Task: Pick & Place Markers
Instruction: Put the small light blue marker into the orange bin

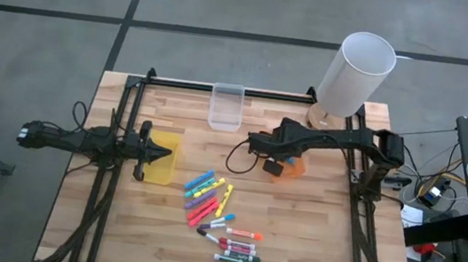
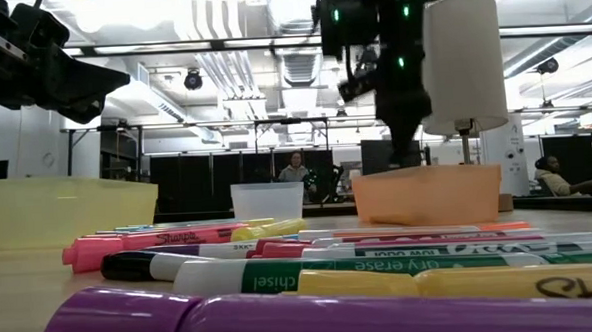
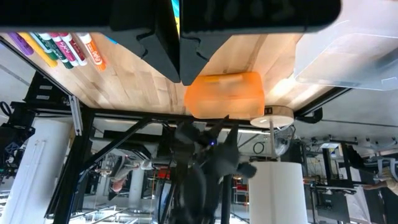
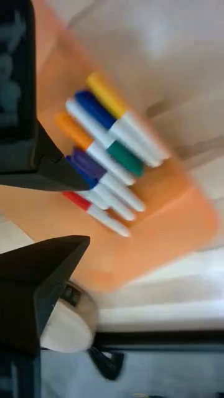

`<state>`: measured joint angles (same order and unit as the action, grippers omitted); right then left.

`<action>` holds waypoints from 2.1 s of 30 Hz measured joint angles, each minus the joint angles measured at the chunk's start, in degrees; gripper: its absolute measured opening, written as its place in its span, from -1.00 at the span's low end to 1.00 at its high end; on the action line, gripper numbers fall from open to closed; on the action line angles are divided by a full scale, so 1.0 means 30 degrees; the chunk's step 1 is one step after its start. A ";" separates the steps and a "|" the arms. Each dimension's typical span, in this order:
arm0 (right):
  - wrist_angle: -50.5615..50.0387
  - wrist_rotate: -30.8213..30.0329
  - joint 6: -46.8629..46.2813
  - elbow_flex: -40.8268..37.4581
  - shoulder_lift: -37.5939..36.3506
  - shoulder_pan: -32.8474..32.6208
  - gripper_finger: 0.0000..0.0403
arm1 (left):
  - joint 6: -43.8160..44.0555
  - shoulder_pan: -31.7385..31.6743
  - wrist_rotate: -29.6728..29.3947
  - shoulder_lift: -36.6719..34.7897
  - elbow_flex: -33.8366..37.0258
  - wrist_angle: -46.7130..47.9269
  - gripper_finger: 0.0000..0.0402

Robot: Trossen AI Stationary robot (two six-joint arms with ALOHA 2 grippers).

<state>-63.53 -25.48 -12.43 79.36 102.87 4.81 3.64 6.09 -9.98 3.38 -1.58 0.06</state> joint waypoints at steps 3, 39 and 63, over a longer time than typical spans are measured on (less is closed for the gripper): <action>0.0752 0.0681 0.0715 0.0342 -0.0594 -0.0687 -0.45 | 0.0000 0.0005 0.0003 0.0000 -0.0002 0.0007 -1.00; 1.7177 0.9244 0.3072 -0.2803 -0.1116 -0.6906 -0.50 | 0.0000 0.0002 0.0000 -0.0005 0.0000 0.0000 -1.00; 1.9523 0.7643 0.0835 -0.6582 -0.2639 -0.7061 -0.43 | 0.0000 0.0001 0.0005 0.0000 0.0000 0.0002 -1.00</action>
<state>-4.96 -2.55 -9.93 59.61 94.96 -16.37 3.64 6.09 -9.96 3.38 -1.58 0.06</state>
